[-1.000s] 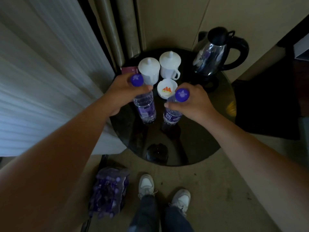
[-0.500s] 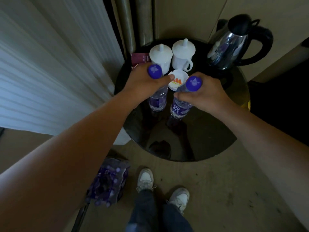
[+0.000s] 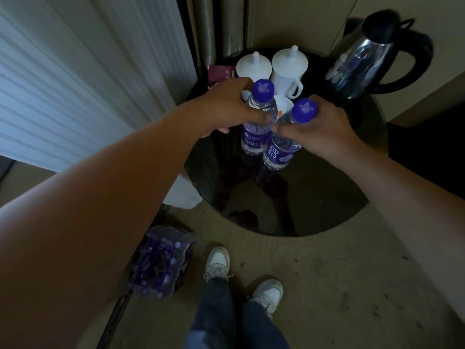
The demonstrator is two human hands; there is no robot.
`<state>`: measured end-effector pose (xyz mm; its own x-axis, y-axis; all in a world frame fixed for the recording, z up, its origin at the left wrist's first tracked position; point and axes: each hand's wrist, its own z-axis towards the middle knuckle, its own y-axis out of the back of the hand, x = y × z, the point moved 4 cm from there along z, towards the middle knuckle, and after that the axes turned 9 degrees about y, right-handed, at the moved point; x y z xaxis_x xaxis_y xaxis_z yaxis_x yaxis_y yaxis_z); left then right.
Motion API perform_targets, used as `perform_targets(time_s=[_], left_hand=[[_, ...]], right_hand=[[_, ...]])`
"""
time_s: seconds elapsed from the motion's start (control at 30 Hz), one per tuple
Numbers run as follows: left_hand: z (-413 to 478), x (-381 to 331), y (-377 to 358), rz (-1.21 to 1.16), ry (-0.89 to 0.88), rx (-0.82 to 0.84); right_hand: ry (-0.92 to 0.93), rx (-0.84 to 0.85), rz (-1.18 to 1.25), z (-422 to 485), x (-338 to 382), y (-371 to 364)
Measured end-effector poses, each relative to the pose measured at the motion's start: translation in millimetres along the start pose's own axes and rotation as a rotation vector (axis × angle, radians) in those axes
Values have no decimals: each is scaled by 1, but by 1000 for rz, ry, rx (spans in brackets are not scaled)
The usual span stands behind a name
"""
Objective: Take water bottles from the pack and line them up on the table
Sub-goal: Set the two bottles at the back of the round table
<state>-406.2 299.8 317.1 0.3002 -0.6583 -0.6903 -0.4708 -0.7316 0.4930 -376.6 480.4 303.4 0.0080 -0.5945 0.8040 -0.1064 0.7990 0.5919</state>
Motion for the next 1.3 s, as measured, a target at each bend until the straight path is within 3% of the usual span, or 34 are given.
perform_targets(time_s=[0.13,0.3,0.4,0.47,0.53,0.7,0.93,1.1,1.23,1.3], left_hand=[[-1,-4,0,42,-75,-131],[-2,-6,-7,50,-118,-159],[2,-8,-10,60,-68,-215],[3,-6,-13,-25,-7,-216],[2,-1,-14,-137,65,-99],[-3,6,-8,-115,86,144],[-2,6,-9,-82,32,-12],[-4,13,-17,-269,-83,-148],[-9,11,-23,-214,-85,-57],[-13,9,-23,-233,-85,-88]], right_hand=[[31,14,1,-1,2,1],[14,133,5,1,-3,4],[31,198,50,0,0,4],[57,168,70,-4,2,3],[53,150,89,-6,1,1],[-59,112,188,-7,-6,-4],[-94,-38,156,-7,-5,-6],[-71,-109,214,-12,-4,-10],[-72,-135,260,-12,-4,-17],[-91,-181,244,-11,-1,-14]])
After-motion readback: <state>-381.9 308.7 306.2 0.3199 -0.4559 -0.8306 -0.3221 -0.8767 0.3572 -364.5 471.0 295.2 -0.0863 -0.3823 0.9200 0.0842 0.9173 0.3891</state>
